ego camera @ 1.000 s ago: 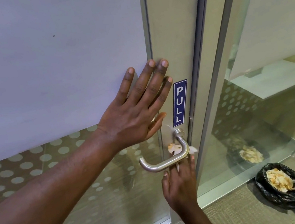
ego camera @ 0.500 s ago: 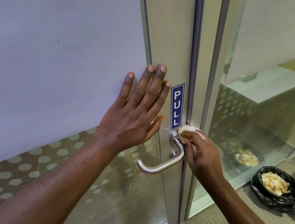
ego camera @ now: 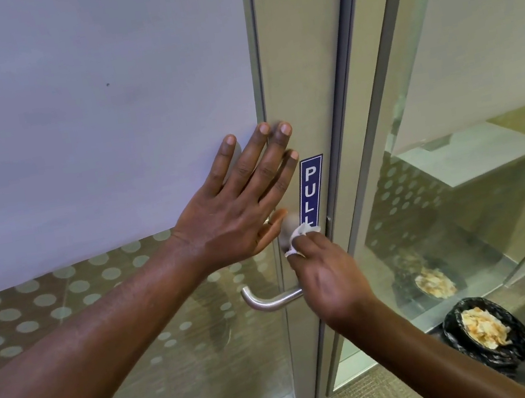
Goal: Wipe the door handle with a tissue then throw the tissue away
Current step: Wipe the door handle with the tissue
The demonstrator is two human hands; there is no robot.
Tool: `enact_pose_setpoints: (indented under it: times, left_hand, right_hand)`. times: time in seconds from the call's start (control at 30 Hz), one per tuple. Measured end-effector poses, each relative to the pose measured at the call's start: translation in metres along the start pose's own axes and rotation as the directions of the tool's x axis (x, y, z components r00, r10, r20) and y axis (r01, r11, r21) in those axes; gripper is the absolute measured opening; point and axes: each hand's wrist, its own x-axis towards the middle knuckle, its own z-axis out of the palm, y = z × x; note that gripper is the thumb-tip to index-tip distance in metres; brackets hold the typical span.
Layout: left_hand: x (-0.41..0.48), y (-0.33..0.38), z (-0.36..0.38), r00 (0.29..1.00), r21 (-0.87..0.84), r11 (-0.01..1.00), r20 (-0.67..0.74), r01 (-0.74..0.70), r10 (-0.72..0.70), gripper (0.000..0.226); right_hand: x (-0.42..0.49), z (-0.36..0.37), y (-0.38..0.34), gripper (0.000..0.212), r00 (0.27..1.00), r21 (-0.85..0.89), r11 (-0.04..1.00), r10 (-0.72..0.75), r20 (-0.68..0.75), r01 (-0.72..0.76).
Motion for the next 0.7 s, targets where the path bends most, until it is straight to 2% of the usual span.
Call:
enact_pose_setpoints:
  times: [0.13,0.27,0.37,0.47,0.57,0.7]
  left_hand:
    - [0.000,0.000,0.000,1.000,0.000,1.000,0.014,-0.002,0.002,0.072]
    - [-0.001,0.000,0.000,1.000,0.003,1.000,0.014,-0.004,0.004,0.072]
    - [0.000,0.000,0.000,1.000,0.002,1.000,0.010,-0.007,0.007,0.073]
    - [0.000,0.001,0.000,1.000,0.005,1.000,-0.001,-0.006,0.006,0.072]
    - [0.000,0.000,0.001,1.000,0.007,1.000,-0.001,-0.009,0.009,0.073]
    - [0.000,0.000,0.001,1.000,0.003,1.000,0.003,-0.008,0.008,0.072]
  right_hand:
    - [0.004,-0.010,-0.013,0.045,0.983,-0.125,0.992,0.039,0.178,-0.017]
    - [0.005,-0.016,-0.023,0.057,0.977,-0.172,0.983,-0.021,0.214,0.059]
    - [0.003,-0.019,-0.014,0.053,0.983,-0.106,0.988,-0.095,0.160,0.112]
    - [0.001,-0.025,0.006,0.039,0.986,0.022,0.988,-0.152,0.068,0.151]
    - [-0.007,-0.021,0.023,0.036,0.996,0.173,0.981,-0.075,-0.052,0.083]
    - [-0.027,0.005,0.022,0.053,0.981,0.393,0.918,0.116,-0.154,-0.047]
